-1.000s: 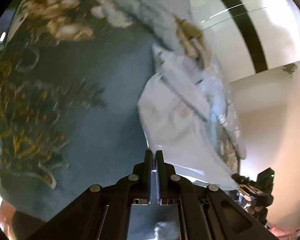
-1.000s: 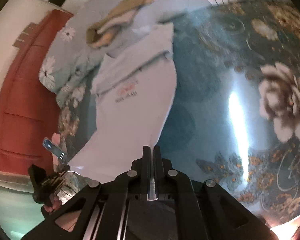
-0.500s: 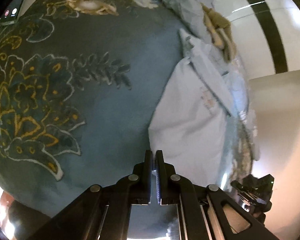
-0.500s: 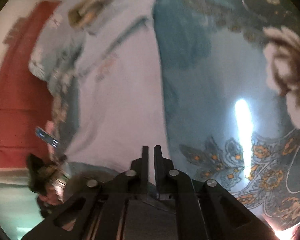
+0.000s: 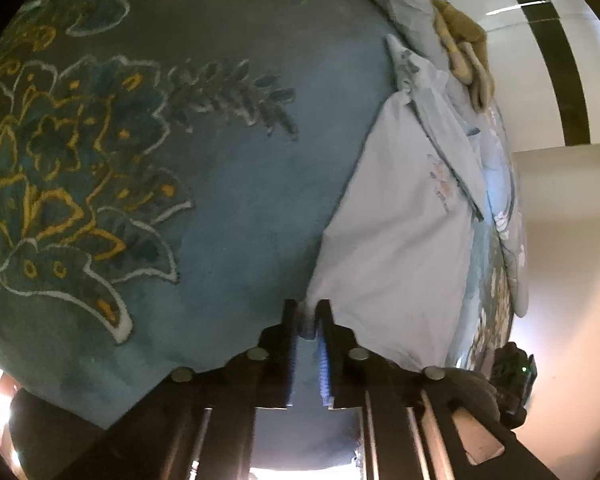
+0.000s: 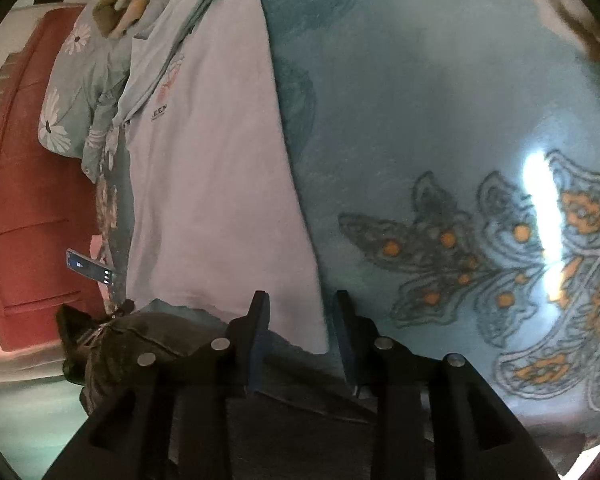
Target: Fold clothes
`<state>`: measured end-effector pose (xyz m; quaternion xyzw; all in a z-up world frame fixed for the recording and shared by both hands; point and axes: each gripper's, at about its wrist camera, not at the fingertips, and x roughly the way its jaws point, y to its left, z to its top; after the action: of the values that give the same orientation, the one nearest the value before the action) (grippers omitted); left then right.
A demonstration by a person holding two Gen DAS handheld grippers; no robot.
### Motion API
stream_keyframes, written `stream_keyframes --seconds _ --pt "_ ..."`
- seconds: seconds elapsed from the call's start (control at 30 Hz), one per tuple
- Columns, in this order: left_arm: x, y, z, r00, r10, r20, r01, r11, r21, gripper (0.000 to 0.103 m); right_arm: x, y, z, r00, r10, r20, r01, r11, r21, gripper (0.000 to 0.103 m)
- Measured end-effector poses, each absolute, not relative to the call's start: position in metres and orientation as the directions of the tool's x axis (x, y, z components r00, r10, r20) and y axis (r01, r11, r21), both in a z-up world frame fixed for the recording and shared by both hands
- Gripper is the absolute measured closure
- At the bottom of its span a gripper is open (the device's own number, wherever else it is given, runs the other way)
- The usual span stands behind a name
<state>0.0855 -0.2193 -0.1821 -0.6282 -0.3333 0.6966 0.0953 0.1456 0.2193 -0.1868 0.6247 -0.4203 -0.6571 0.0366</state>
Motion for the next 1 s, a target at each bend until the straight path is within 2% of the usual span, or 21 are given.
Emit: stream_keyframes --seconds 0.07,0.13,0.17,0.2,0.4,0.53,0.77,0.87,0.93,1.0 --pt "0.085 -0.221 -0.188 -0.185 0.561 -0.807 0.301 -0.749 -0.590 0.074 0.146 0.217 -0.186 -0.224 -0.578 -0.785 -0.476 -0.638 0.606 0.069" --pt "0.084 -0.222 -0.193 -0.183 0.578 -0.795 0.312 -0.733 -0.605 0.071 0.147 0.216 -0.185 -0.233 -0.581 -0.780 -0.478 -0.630 0.612 0.075" --pt "0.083 -0.223 -0.195 -0.183 0.585 -0.790 0.316 -0.726 -0.611 0.070 0.147 0.215 -0.185 -0.237 -0.583 -0.777 -0.479 -0.626 0.616 0.094" --pt "0.082 -0.223 -0.197 -0.181 0.589 -0.788 0.320 -0.722 -0.614 0.067 0.147 0.216 -0.182 -0.241 -0.574 -0.782 -0.479 -0.631 0.610 0.097" --pt "0.077 -0.225 -0.200 -0.190 0.593 -0.782 0.326 -0.714 -0.620 0.061 0.145 0.236 -0.155 -0.297 -0.500 -0.814 -0.478 -0.660 0.580 0.098" --pt "0.073 -0.216 -0.203 -0.175 0.606 -0.776 0.307 -0.715 -0.628 0.058 0.145 0.251 -0.149 -0.275 -0.451 -0.849 -0.498 -0.688 0.527 0.098" --pt "0.076 -0.203 -0.209 -0.171 0.679 -0.714 0.303 -0.653 -0.694 0.058 0.142 0.252 -0.153 -0.266 -0.462 -0.846 -0.519 -0.671 0.529 0.098" --pt "0.076 -0.195 -0.204 -0.173 0.662 -0.729 0.259 -0.683 -0.682 0.063 0.142 0.254 -0.153 -0.286 -0.474 -0.833 -0.530 -0.646 0.550 0.098" --pt "0.076 -0.191 -0.198 -0.180 0.660 -0.730 0.231 -0.693 -0.683 0.097 0.138 0.251 -0.148 -0.301 -0.481 -0.824 -0.523 -0.639 0.564 0.098" --pt "0.074 -0.190 -0.187 -0.202 0.659 -0.725 0.203 -0.696 -0.689 0.097 0.133 0.249 -0.140 -0.327 -0.486 -0.810 -0.504 -0.636 0.585 0.098"
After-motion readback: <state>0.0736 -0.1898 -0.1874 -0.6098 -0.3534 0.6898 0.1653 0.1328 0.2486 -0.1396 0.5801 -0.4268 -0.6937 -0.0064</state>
